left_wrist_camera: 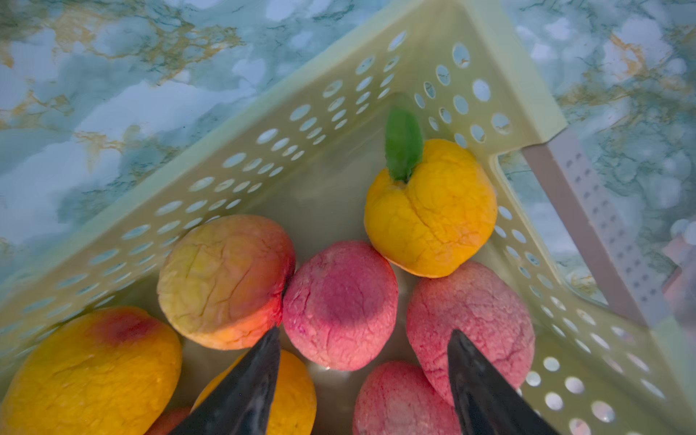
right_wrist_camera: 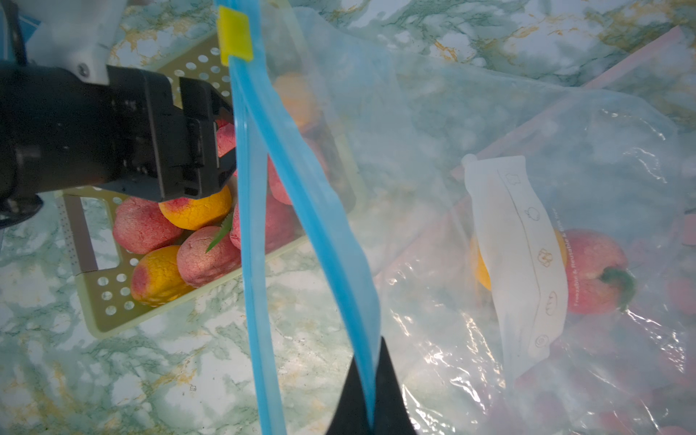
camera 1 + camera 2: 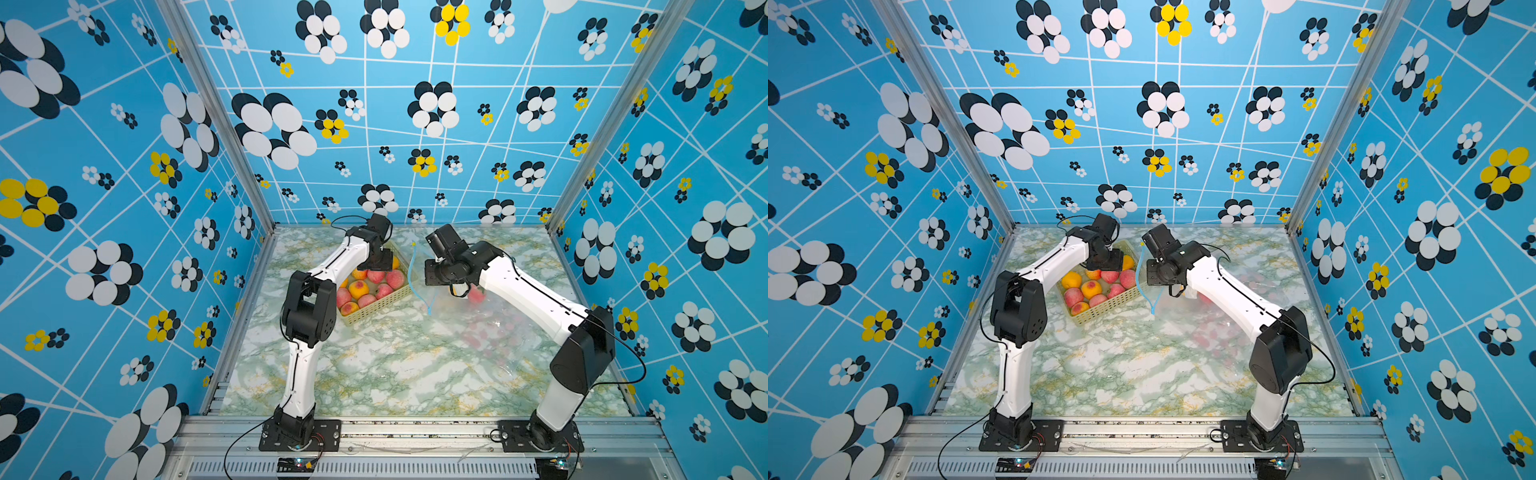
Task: Place the peach in a zip-top bag and seal the zipper
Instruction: Pick up the peach from the basket.
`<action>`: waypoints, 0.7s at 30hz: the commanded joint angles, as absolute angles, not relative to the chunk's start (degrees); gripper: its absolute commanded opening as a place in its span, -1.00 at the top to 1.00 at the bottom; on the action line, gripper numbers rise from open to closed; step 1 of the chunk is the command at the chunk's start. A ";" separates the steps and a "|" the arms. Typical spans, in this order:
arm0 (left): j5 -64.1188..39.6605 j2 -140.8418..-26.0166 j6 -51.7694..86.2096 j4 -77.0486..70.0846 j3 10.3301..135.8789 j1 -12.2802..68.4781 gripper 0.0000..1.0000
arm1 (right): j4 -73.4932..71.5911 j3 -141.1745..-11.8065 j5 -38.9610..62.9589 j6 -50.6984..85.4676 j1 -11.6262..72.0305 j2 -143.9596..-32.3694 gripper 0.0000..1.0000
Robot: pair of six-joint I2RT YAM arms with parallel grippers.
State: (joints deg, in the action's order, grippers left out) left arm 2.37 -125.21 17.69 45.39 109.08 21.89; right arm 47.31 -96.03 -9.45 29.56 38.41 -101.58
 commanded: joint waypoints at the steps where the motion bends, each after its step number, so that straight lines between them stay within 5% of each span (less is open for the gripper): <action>1: 3.38 -127.66 16.06 49.02 112.16 21.96 -0.43 | 47.81 -96.77 -9.13 29.98 38.14 -102.01 1.00; 21: 6.90 -134.11 13.84 52.82 116.50 23.47 -0.47 | 47.69 -96.24 -9.43 30.28 38.14 -101.76 1.00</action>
State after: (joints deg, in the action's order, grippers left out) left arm 5.69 -132.66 14.90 51.09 114.83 23.31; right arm 47.31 -96.03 -9.47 29.56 38.41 -101.58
